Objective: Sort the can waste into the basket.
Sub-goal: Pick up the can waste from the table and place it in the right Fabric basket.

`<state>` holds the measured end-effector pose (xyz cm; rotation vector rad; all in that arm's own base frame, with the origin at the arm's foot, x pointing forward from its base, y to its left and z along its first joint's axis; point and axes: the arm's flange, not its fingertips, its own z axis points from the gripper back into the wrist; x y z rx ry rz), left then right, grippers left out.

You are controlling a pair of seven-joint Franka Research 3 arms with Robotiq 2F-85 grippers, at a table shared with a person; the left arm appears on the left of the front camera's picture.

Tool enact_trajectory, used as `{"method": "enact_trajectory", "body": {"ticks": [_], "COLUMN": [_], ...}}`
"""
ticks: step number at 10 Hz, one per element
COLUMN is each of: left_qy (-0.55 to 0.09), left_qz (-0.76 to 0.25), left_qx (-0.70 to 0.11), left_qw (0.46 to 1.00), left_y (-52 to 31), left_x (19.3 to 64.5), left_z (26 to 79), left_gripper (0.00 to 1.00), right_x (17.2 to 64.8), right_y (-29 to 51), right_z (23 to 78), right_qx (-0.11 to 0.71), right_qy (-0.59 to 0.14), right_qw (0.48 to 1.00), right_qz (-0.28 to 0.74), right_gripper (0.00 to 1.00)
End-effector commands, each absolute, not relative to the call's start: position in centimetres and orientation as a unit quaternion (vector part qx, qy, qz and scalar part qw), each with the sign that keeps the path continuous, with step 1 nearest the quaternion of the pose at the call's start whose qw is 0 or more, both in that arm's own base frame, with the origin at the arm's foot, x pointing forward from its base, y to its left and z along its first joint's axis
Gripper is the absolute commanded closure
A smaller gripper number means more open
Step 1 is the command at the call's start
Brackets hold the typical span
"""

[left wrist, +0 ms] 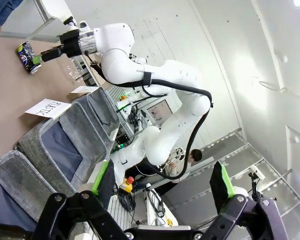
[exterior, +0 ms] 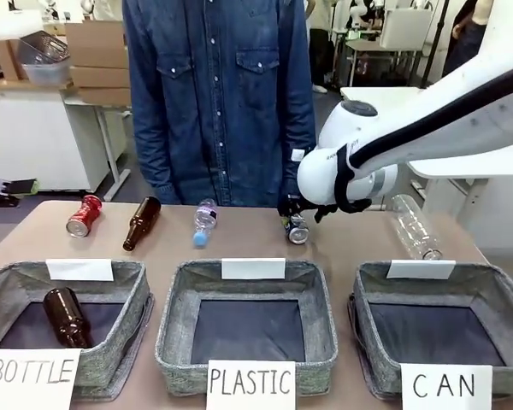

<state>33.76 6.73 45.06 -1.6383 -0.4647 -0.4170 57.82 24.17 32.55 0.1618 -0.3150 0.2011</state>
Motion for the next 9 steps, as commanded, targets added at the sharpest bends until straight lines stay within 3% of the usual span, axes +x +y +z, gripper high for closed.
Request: {"method": "enact_trajectory", "body": {"ticks": [1,6,7,8,9], "left_qy": [-0.214,-0.214,-0.214,-0.214,-0.214], "left_qz": [-0.188,-0.188,-0.188,-0.188,-0.188], "left_qx": [-0.723,-0.723,-0.723,-0.723,-0.723], "left_qw": [0.629,0.629,0.629,0.629,0.629], "left_y": [6.5,6.5,6.5,6.5,6.5], "left_x": [33.7,33.7,33.7,33.7,33.7], "left_z": [45.2,45.2,45.2,45.2,45.2], "left_gripper": [0.00,0.00,0.00,0.00,0.00], "right_x": [59.0,59.4,59.4,59.4,59.3], "right_y": [26.6,26.7,26.6,26.6,26.7], "right_z": [32.4,31.2,31.1,31.0,30.8], "right_qx": [0.076,0.061,0.055,0.054,0.047], "right_qy": [-0.139,-0.117,-0.117,-0.112,-0.111], "right_qw": [0.982,0.987,0.987,0.987,0.987], "right_qz": [0.099,0.094,0.096,0.099,0.102], "right_gripper": [0.00,0.00,0.54,0.59,1.00]}}
